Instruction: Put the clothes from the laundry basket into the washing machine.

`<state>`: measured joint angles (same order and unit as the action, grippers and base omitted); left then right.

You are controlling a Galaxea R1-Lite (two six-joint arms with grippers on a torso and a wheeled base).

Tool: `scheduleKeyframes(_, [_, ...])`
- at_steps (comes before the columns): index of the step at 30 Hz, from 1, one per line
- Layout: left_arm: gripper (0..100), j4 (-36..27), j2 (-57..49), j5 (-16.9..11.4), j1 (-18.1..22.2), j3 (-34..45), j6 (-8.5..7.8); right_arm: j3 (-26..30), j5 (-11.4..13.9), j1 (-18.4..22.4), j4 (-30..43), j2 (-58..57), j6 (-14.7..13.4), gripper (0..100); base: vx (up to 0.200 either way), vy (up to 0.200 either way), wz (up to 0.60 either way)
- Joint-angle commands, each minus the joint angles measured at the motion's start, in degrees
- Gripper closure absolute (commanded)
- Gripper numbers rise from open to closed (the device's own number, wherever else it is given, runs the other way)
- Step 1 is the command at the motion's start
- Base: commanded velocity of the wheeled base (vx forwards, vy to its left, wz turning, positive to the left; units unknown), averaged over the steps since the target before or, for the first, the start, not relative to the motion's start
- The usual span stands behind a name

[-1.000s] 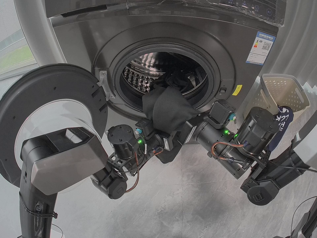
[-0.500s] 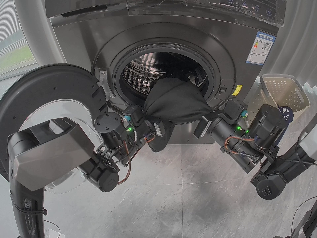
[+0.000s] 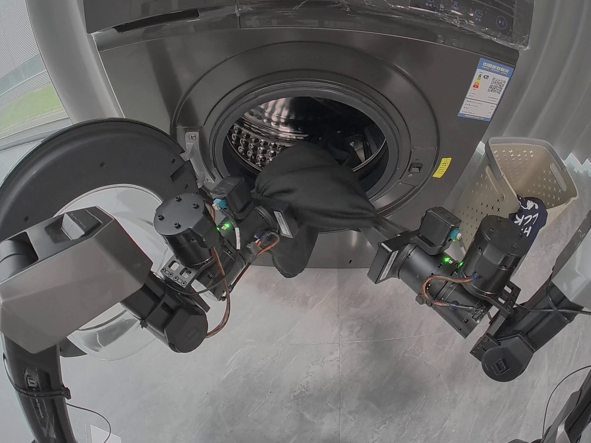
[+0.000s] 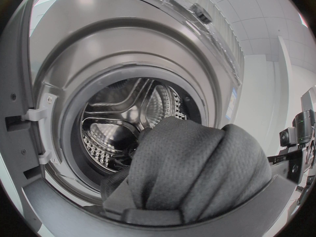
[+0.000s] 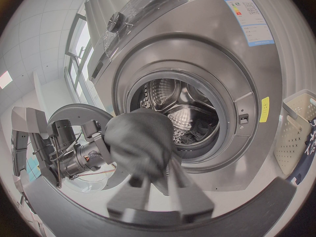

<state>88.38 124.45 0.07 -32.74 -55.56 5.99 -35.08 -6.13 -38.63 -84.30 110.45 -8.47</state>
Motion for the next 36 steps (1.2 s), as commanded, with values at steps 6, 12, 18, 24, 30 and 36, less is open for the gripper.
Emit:
scheduleKeyframes(6, [100,-0.05,-4.4,-0.25,-0.04,5.64,-0.27,8.28,2.62,-2.5,0.54,-7.18,1.62,0,0.0,0.0,0.0])
scheduleKeyframes(12, [100,0.04,-11.69,-0.95,-0.22,16.54,-0.45,19.09,9.47,-3.29,0.54,-11.75,5.57,0,0.0,0.0,0.0])
scheduleKeyframes(18, [100,0.04,-17.58,-2.53,-2.24,27.18,-0.36,25.15,9.65,1.19,0.63,-10.6,6.36,0,0.0,0.0,0.0])
scheduleKeyframes(24, [100,0.12,-21.36,-2.71,-4.08,34.21,-0.45,21.73,8.68,7.17,-0.34,-7.0,6.01,0,0.0,0.0,0.0])
scheduleKeyframes(30, [100,0.12,-23.03,-4.03,-4.61,36.32,-0.36,20.49,6.57,9.1,-0.34,-6.56,5.48,0,0.0,0.0,0.0])
scheduleKeyframes(36, [100,0.12,-22.59,-4.47,-4.7,36.58,-0.98,20.32,4.73,7.96,-0.08,-6.47,4.08,0,0.0,0.0,0.0])
